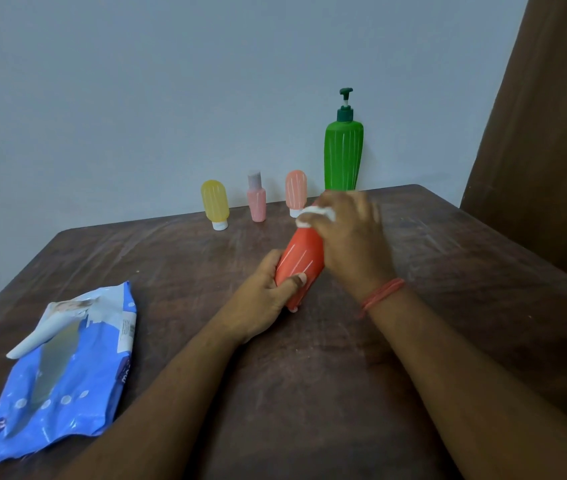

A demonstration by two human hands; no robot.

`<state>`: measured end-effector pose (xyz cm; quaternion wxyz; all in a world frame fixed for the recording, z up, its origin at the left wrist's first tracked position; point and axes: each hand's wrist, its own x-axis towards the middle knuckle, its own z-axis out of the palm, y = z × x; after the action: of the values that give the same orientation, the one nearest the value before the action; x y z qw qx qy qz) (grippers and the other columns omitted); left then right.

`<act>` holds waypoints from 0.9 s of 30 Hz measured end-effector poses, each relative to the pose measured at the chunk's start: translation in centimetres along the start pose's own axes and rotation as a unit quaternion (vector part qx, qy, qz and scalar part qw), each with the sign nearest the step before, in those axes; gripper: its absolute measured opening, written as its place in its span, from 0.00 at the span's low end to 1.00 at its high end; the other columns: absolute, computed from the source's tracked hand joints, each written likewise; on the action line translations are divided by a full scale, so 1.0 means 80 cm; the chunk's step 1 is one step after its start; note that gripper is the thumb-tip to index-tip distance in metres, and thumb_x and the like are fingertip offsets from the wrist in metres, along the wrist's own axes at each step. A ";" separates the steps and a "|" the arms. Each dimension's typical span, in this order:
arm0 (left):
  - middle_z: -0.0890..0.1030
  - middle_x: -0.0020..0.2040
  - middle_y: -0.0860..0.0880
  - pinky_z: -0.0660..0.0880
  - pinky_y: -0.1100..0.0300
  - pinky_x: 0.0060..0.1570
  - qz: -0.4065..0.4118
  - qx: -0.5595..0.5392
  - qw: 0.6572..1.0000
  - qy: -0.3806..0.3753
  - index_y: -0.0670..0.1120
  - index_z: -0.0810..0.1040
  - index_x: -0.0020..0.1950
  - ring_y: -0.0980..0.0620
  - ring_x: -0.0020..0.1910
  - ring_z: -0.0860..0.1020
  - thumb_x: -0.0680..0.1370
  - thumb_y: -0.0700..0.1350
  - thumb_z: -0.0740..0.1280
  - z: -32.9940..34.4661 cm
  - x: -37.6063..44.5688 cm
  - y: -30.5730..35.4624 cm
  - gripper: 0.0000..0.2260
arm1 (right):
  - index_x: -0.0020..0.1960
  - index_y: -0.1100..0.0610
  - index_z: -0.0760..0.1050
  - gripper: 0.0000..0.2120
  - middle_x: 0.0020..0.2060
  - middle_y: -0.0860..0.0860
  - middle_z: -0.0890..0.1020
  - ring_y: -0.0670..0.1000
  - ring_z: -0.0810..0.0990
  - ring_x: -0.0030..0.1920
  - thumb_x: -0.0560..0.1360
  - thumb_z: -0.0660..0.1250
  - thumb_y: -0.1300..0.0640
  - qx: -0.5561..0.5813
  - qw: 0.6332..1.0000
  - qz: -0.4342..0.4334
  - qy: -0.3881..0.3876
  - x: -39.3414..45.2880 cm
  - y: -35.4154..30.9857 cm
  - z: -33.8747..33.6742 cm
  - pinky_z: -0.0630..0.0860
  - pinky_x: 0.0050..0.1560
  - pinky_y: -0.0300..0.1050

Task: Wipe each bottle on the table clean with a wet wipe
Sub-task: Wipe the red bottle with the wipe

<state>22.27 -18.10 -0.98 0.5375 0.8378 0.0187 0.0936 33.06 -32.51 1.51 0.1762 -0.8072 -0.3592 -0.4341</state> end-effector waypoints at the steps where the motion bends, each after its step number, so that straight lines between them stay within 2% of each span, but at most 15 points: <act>1: 0.81 0.52 0.41 0.79 0.43 0.52 0.001 0.006 1.000 -0.003 0.51 0.71 0.62 0.41 0.44 0.82 0.82 0.49 0.65 0.000 0.000 0.000 0.10 | 0.55 0.51 0.83 0.11 0.56 0.53 0.78 0.57 0.70 0.57 0.73 0.72 0.60 -0.001 0.998 0.052 0.018 0.003 0.004 -0.003 0.72 0.56 0.55; 2: 0.80 0.53 0.42 0.79 0.45 0.51 0.002 0.007 1.000 -0.005 0.51 0.71 0.62 0.41 0.44 0.82 0.82 0.48 0.65 0.000 -0.001 0.001 0.09 | 0.55 0.52 0.83 0.11 0.55 0.53 0.78 0.57 0.70 0.56 0.75 0.70 0.60 0.008 0.997 0.070 0.024 0.002 0.004 -0.004 0.74 0.55 0.55; 3: 0.80 0.53 0.42 0.79 0.45 0.51 0.001 0.004 1.000 -0.005 0.52 0.71 0.63 0.42 0.43 0.82 0.82 0.49 0.65 0.000 -0.001 0.002 0.10 | 0.56 0.53 0.83 0.11 0.54 0.54 0.78 0.57 0.70 0.56 0.75 0.68 0.60 0.021 0.999 0.044 0.013 -0.001 0.000 -0.002 0.75 0.54 0.56; 6: 0.80 0.54 0.42 0.79 0.45 0.52 -0.004 -0.013 1.000 0.005 0.51 0.71 0.63 0.43 0.43 0.82 0.81 0.51 0.66 0.000 -0.001 0.005 0.12 | 0.57 0.53 0.83 0.14 0.53 0.54 0.79 0.56 0.70 0.55 0.72 0.69 0.61 0.032 0.995 -0.084 -0.032 -0.010 -0.009 0.001 0.74 0.53 0.55; 7: 0.80 0.55 0.40 0.79 0.43 0.52 -0.007 -0.013 1.000 0.007 0.50 0.71 0.63 0.40 0.44 0.82 0.80 0.53 0.66 0.000 -0.001 0.005 0.15 | 0.57 0.52 0.83 0.15 0.53 0.54 0.79 0.57 0.71 0.54 0.72 0.70 0.61 0.027 0.997 -0.065 -0.030 -0.006 -0.005 0.000 0.74 0.53 0.56; 9: 0.79 0.55 0.39 0.78 0.39 0.53 -0.009 -0.013 1.000 0.001 0.48 0.71 0.63 0.37 0.45 0.82 0.79 0.54 0.66 0.001 -0.001 0.003 0.16 | 0.59 0.52 0.82 0.15 0.52 0.54 0.78 0.58 0.73 0.53 0.75 0.68 0.61 0.023 0.999 0.038 -0.011 0.001 0.003 -0.003 0.76 0.52 0.56; 10: 0.79 0.55 0.40 0.79 0.39 0.53 -0.006 -0.015 1.000 -0.002 0.49 0.71 0.64 0.38 0.46 0.82 0.79 0.53 0.66 0.001 -0.001 0.003 0.16 | 0.60 0.53 0.82 0.15 0.52 0.54 0.78 0.59 0.74 0.53 0.75 0.67 0.62 0.030 0.998 0.049 -0.013 0.000 0.002 -0.004 0.76 0.52 0.56; 13: 0.80 0.56 0.45 0.80 0.42 0.53 -0.004 -0.029 1.000 0.007 0.53 0.70 0.66 0.45 0.45 0.83 0.80 0.53 0.66 -0.001 0.000 0.001 0.15 | 0.59 0.54 0.82 0.17 0.52 0.55 0.78 0.58 0.74 0.52 0.73 0.65 0.62 0.050 0.993 -0.086 -0.058 -0.012 -0.012 -0.003 0.74 0.51 0.53; 14: 0.80 0.55 0.44 0.80 0.43 0.53 -0.002 -0.031 0.999 0.009 0.53 0.71 0.66 0.47 0.44 0.83 0.81 0.51 0.66 -0.001 0.000 0.001 0.14 | 0.58 0.54 0.82 0.17 0.51 0.54 0.78 0.58 0.74 0.52 0.72 0.65 0.62 0.047 0.992 -0.102 -0.058 -0.012 -0.012 -0.005 0.73 0.51 0.52; 17: 0.80 0.54 0.41 0.79 0.44 0.51 0.004 -0.024 1.000 0.000 0.51 0.71 0.64 0.46 0.41 0.82 0.83 0.47 0.65 0.001 0.001 0.001 0.11 | 0.58 0.53 0.82 0.14 0.49 0.55 0.78 0.57 0.74 0.51 0.75 0.67 0.62 0.038 0.999 0.020 -0.009 -0.001 -0.002 -0.007 0.74 0.51 0.54; 18: 0.80 0.54 0.42 0.79 0.45 0.51 0.005 -0.023 1.000 -0.001 0.51 0.71 0.64 0.46 0.41 0.82 0.83 0.47 0.65 0.001 0.001 0.001 0.11 | 0.58 0.54 0.82 0.13 0.49 0.55 0.77 0.57 0.74 0.51 0.75 0.68 0.62 0.042 0.999 0.026 -0.013 -0.002 -0.005 -0.007 0.75 0.50 0.54; 21: 0.80 0.55 0.42 0.79 0.45 0.51 0.012 -0.037 0.999 0.007 0.51 0.71 0.65 0.49 0.42 0.81 0.83 0.47 0.65 0.001 0.001 0.000 0.11 | 0.56 0.54 0.83 0.15 0.48 0.54 0.77 0.55 0.71 0.51 0.71 0.68 0.64 0.052 0.992 -0.100 -0.053 -0.010 -0.014 -0.002 0.72 0.49 0.50; 22: 0.80 0.55 0.41 0.79 0.44 0.51 0.010 -0.040 0.999 0.006 0.51 0.71 0.64 0.49 0.42 0.81 0.83 0.46 0.65 0.001 0.002 0.000 0.11 | 0.56 0.53 0.83 0.16 0.48 0.53 0.77 0.55 0.71 0.50 0.71 0.68 0.64 0.047 0.993 -0.094 -0.047 -0.009 -0.010 -0.004 0.72 0.49 0.51; 25: 0.79 0.55 0.41 0.79 0.43 0.51 0.012 -0.036 0.999 0.000 0.50 0.70 0.64 0.47 0.41 0.81 0.83 0.47 0.65 0.002 0.003 -0.003 0.11 | 0.60 0.54 0.82 0.16 0.48 0.55 0.77 0.57 0.74 0.49 0.75 0.66 0.63 0.052 0.998 0.035 -0.009 -0.004 0.001 -0.008 0.76 0.47 0.53; 27: 0.80 0.55 0.41 0.79 0.44 0.52 0.008 -0.049 0.999 0.006 0.51 0.70 0.65 0.47 0.41 0.81 0.83 0.47 0.65 0.001 0.005 -0.004 0.11 | 0.62 0.56 0.81 0.17 0.48 0.55 0.77 0.57 0.74 0.48 0.76 0.62 0.64 0.073 0.996 -0.021 -0.038 -0.011 -0.006 -0.006 0.75 0.46 0.51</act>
<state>22.67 -18.01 -1.25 0.5767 0.8102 0.0104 0.1037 32.12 -32.86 1.05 0.2118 -0.8002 -0.4133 -0.3794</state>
